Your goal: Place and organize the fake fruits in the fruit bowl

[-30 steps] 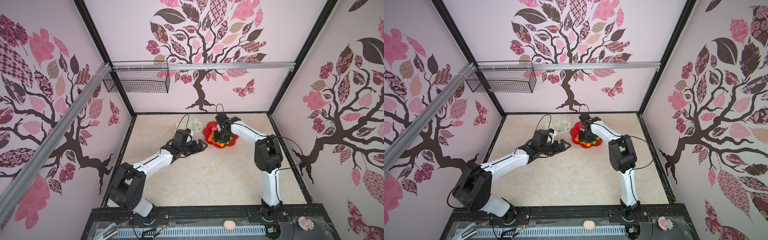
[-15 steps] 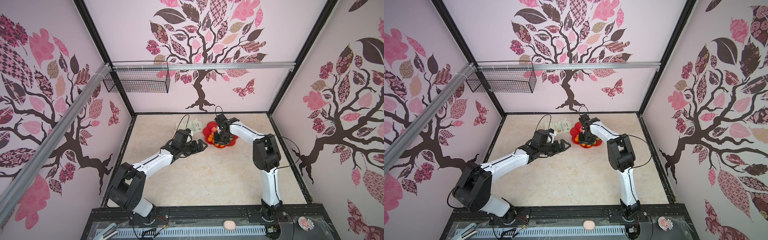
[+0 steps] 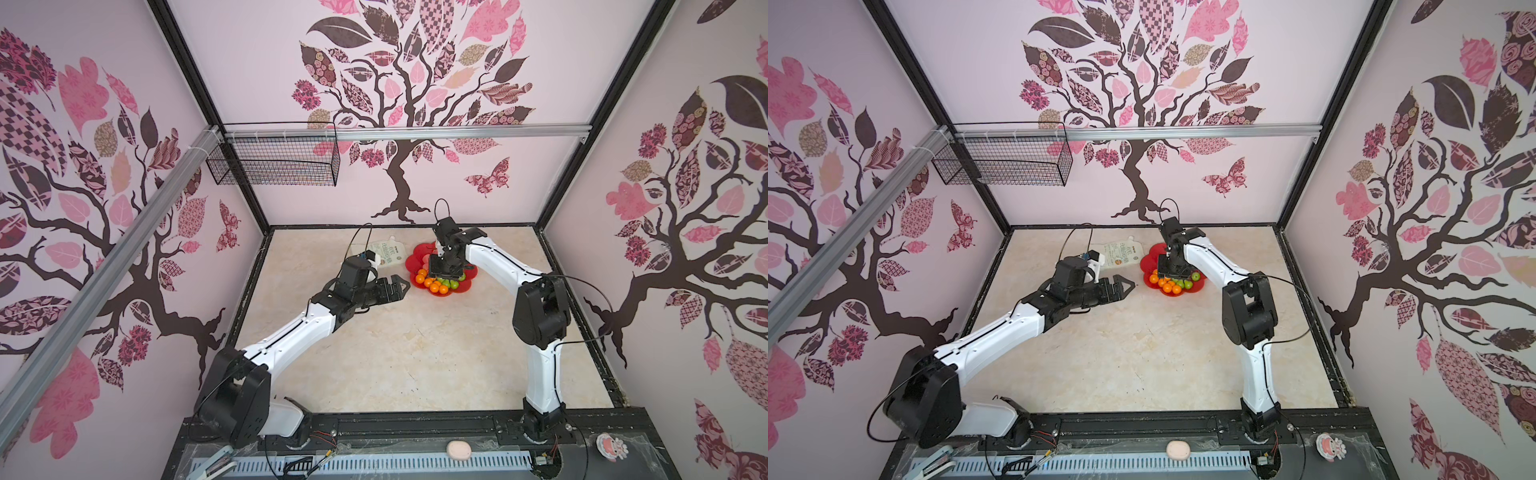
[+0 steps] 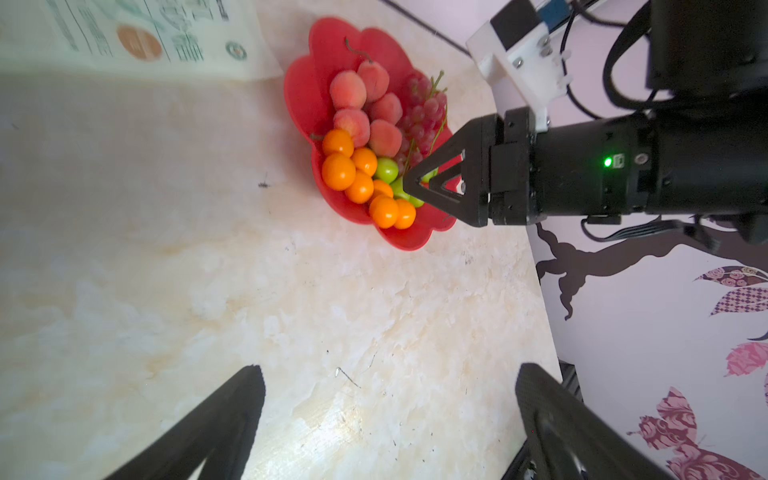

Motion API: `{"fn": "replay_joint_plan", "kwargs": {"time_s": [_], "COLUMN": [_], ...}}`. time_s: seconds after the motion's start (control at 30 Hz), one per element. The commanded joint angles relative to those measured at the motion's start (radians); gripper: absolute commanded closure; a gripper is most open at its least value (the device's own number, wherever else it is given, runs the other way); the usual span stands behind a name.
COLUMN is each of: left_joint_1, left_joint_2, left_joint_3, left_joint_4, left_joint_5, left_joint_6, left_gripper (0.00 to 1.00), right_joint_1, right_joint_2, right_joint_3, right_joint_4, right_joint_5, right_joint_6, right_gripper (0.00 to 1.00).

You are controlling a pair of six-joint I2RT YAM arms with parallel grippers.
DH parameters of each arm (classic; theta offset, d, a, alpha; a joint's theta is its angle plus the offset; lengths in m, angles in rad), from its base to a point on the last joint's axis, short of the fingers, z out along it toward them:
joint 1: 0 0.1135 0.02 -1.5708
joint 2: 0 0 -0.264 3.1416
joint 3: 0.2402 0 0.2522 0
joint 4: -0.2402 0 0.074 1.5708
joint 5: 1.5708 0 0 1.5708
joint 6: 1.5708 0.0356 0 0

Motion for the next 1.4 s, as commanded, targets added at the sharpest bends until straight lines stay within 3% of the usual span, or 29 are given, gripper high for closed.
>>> {"fn": "replay_joint_plan", "kwargs": {"time_s": [0.0, 0.2, 0.47, 0.6, 0.7, 0.9, 1.1, 1.37], "left_joint_1": [-0.002, -0.003, 0.005, 0.013, 0.042, 0.161, 0.181, 0.193], "left_joint_2": [-0.098, -0.302, -0.511, -0.615, -0.663, -0.641, -0.540, -0.359], "left_joint_3": [-0.023, -0.119, -0.240, -0.369, -0.471, -0.524, -0.584, -0.629], "left_joint_4": [-0.024, -0.005, 0.024, 0.159, 0.287, 0.291, 0.414, 0.589], "left_joint_5": [-0.123, -0.297, -0.567, -0.716, -0.769, -0.861, -0.936, -1.021], "left_joint_6": [0.093, 0.166, 0.299, 0.403, 0.479, 0.520, 0.583, 0.667], "left_gripper": [0.02, 0.01, 0.01, 0.01, 0.02, 0.01, 0.01, 0.02], "right_joint_1": [-0.001, -0.003, -0.004, -0.005, -0.021, -0.170, -0.187, -0.243], "right_joint_2": [-0.198, -0.463, -0.727, -0.796, -0.825, -0.887, -0.934, -0.770], "right_joint_3": [-0.097, -0.408, -0.766, -0.887, -0.963, -1.119, -1.378, -1.360], "right_joint_4": [0.076, 0.325, 0.660, 0.778, 0.836, 0.933, 1.355, 1.462], "right_joint_5": [0.053, 0.154, 0.377, 0.535, 0.621, 0.613, 0.745, 0.716], "right_joint_6": [-0.018, -0.013, -0.092, -0.129, -0.145, -0.047, -0.127, -0.200], "right_gripper": [0.44, 0.34, 0.10, 0.04, 0.02, 0.00, 0.00, 0.00]}}
